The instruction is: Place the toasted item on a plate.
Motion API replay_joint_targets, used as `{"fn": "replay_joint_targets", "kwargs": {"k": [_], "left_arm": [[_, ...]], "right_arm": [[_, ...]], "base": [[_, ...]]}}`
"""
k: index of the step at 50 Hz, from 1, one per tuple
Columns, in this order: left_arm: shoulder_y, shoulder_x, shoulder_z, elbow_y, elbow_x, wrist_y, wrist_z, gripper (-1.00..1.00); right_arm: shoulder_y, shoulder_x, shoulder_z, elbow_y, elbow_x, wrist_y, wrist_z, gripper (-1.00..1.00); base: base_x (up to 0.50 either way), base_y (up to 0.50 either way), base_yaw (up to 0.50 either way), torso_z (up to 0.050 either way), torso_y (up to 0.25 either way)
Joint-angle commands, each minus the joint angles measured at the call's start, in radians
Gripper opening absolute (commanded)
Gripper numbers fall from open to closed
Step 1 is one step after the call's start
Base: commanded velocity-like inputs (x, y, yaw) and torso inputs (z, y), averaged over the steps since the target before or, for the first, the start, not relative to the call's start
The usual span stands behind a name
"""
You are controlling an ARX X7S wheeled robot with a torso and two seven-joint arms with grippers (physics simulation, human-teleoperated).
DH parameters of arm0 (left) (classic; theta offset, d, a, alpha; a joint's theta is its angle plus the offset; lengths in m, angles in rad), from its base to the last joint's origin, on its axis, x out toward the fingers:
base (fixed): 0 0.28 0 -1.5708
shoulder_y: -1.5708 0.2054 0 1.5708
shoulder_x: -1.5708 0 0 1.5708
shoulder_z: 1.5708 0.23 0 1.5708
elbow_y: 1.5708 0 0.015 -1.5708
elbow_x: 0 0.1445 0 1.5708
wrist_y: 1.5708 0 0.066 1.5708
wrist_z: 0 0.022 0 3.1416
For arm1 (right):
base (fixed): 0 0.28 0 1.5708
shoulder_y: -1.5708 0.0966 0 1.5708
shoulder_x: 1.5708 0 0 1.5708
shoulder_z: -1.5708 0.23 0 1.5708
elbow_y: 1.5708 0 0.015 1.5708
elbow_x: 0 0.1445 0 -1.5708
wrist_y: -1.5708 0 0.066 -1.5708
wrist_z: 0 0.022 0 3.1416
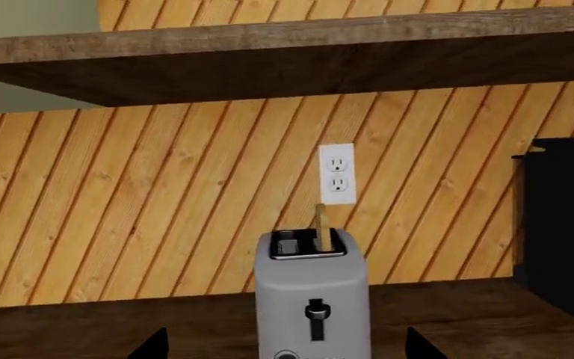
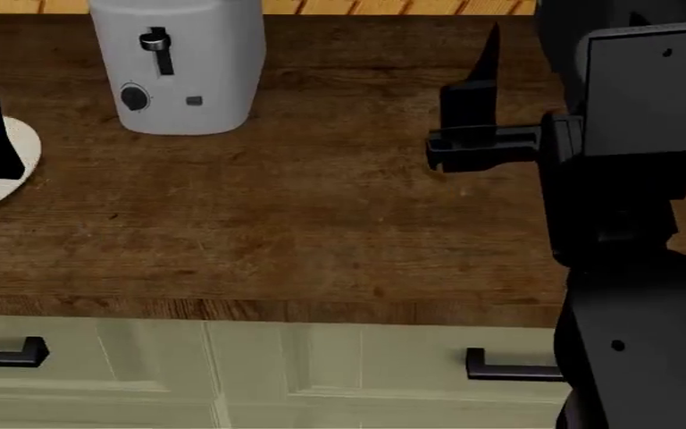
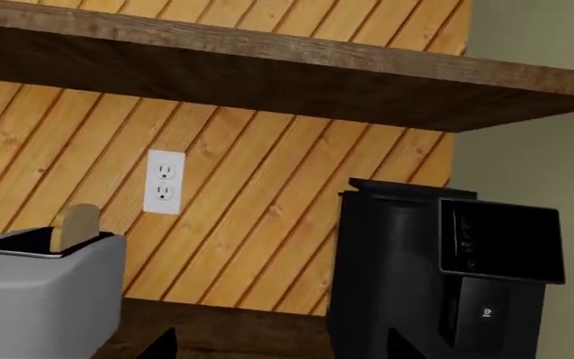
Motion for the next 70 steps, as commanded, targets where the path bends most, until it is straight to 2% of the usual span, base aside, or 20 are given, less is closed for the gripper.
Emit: {"fn": "replay_joint_targets", "kwargs": {"k": [1,58,70], "left_arm": [[-0.017,-0.009,0.008,0.001,-0.009,-0.017,0.004,1.00],[-0.009,-0.030,0.020,0.013,-0.029,-0.016,-0.002,1.00],[-0.002,-0.033,0.017,0.012,-0.032,-0.008,-0.002,1.00]], "right_arm": [[0.009,0.009,-0.009,-0.008,0.005,0.014,0.000,1.00],[0.009,0.026,-0.016,-0.036,0.037,0.036,0.006,1.00],[0.028,0.022,-0.011,-0.051,0.049,0.051,0.014,1.00]], "base": [[0.00,0.48,0.00,0.000,0.000],[0.00,0.50,0.00,0.000,0.000],[0.00,0.00,0.00,0.000,0.000]]}}
